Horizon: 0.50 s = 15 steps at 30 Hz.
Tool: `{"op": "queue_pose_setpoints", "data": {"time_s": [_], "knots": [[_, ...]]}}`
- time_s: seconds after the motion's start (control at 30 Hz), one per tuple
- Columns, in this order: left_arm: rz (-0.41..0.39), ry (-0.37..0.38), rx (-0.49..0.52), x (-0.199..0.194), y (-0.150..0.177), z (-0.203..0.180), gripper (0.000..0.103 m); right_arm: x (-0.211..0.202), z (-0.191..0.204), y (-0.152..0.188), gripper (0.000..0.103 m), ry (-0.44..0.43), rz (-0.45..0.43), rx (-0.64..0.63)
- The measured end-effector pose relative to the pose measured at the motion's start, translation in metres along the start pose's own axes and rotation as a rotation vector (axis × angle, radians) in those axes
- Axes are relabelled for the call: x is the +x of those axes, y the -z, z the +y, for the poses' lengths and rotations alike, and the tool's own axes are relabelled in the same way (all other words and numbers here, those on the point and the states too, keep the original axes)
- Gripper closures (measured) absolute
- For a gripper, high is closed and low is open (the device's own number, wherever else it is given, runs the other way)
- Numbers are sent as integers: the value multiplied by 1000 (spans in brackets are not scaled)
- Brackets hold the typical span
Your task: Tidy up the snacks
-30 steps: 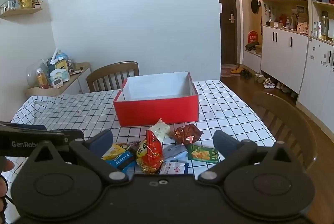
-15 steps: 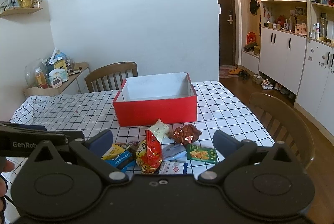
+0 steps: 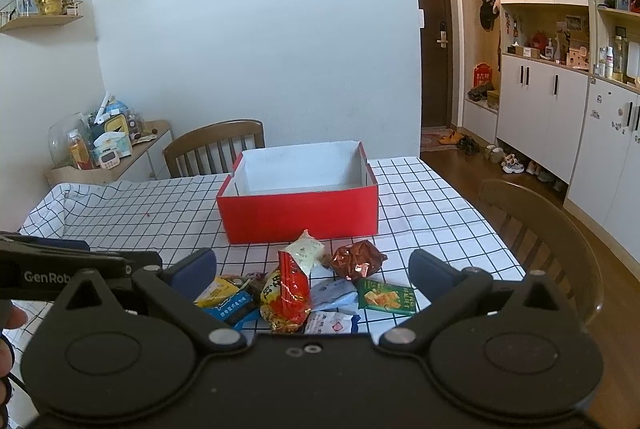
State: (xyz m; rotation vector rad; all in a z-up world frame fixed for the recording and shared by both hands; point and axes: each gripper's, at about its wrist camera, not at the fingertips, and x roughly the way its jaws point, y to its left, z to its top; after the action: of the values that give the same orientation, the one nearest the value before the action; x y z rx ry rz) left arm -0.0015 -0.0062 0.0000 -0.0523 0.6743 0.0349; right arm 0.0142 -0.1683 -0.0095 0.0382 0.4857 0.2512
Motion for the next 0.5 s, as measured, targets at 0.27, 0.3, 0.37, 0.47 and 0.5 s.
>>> {"op": "queue_pose_setpoints", "data": {"time_s": [0.27, 0.3, 0.37, 0.47, 0.5], "knots": [[14, 7, -13, 12, -5, -6, 17, 5, -5, -3, 0, -13, -4, -8], [17, 4, -9, 15, -6, -7, 17, 7, -6, -4, 0, -15, -3, -8], [34, 7, -9, 22, -9, -8, 17, 12, -10, -5, 0, -21, 5, -8], [70, 7, -34, 35, -11, -8, 17, 22, -16, -6, 0, -36, 29, -9], [87, 8, -46, 41, -12, -8, 17, 26, -18, -6, 0, -36, 39, -12]]}}
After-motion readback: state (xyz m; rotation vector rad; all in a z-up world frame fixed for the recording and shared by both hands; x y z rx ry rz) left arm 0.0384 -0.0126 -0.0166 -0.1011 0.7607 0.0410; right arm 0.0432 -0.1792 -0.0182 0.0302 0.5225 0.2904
